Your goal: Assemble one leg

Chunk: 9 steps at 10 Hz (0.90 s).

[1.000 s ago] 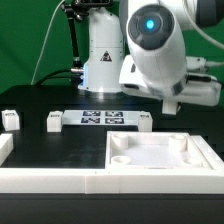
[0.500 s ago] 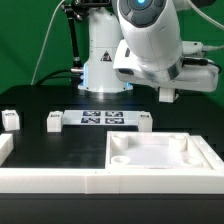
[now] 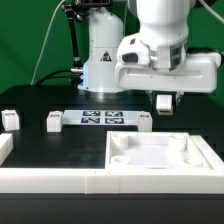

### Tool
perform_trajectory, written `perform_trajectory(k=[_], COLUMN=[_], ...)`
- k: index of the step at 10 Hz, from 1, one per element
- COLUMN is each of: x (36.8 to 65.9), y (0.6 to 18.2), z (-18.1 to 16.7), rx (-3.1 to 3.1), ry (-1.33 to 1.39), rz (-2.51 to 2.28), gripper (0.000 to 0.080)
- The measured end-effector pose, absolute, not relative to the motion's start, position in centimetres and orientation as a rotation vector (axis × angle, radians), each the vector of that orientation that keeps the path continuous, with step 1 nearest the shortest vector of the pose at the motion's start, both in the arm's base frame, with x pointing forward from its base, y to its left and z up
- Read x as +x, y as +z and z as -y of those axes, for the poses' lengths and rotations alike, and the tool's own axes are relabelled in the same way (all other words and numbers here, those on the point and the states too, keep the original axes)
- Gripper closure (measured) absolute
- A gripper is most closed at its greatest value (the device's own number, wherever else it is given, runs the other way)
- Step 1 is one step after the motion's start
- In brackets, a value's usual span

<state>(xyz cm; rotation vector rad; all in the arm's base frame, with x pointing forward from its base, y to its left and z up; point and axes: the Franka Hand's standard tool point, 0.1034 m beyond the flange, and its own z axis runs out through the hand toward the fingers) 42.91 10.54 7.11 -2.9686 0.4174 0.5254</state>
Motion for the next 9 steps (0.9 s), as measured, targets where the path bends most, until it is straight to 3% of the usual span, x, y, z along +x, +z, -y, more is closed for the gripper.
perform_trajectory(k=[4, 7, 9], x=[46.3, 46.1, 46.4], y=[9.4, 9.1, 9.1], z=[-9.8, -11.0, -12.0], rx=[-3.046, -3.002, -2.995], ry=[0.051, -0.326, -0.417], rz=[-0.28, -0.265, -0.165], gripper=[0.0509, 0.0509, 0.0509])
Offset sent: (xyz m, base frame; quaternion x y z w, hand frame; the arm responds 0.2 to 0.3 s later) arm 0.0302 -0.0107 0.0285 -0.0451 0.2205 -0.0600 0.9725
